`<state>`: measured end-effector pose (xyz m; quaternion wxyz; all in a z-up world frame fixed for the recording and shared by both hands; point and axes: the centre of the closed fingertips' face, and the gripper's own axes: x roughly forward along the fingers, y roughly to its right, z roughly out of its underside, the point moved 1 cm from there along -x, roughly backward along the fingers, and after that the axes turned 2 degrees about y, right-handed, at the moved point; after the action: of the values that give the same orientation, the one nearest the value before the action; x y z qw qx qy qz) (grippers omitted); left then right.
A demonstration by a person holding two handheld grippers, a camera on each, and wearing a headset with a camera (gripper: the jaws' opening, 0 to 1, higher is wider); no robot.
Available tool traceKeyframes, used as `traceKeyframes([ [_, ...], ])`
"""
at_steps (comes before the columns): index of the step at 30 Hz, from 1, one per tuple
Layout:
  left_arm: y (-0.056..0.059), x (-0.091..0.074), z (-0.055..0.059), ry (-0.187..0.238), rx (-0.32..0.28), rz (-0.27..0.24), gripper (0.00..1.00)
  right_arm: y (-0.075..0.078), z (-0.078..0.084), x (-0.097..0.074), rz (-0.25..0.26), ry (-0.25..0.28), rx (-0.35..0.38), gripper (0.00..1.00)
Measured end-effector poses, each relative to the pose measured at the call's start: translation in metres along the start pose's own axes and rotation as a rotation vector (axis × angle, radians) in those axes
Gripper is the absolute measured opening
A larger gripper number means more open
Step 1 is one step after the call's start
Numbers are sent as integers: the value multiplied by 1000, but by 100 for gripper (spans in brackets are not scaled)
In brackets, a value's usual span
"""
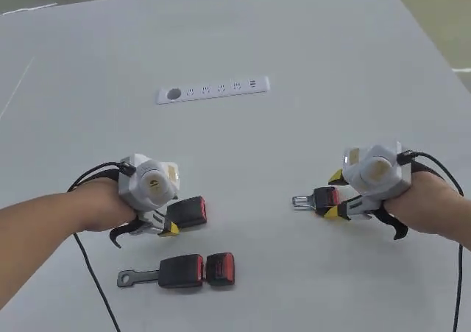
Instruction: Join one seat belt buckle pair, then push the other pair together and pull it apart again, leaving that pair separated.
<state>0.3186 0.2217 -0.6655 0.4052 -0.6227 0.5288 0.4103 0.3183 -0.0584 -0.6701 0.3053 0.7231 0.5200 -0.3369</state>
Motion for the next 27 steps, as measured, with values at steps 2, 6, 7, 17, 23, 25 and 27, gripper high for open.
traceKeyframes([
  [2,0,1,-2,-3,0,4,44,-1,1,2,-10,-1,-16,36],
  [6,2,5,-1,-23,17,25,36,-2,0,2,-24,0,-43,33],
  [7,6,6,0,-23,5,49,33,-2,1,2,-27,-1,-47,33],
  [17,4,8,0,-9,43,48,33,-6,-5,5,-54,-4,-71,32],
  [23,6,8,-1,-11,78,60,33,-13,-17,11,-66,3,-83,32],
  [25,6,8,-1,-14,82,60,33,-15,-23,15,-70,7,-84,32],
  [27,7,8,-1,-20,93,60,32,-17,-28,19,-71,12,-90,32],
])
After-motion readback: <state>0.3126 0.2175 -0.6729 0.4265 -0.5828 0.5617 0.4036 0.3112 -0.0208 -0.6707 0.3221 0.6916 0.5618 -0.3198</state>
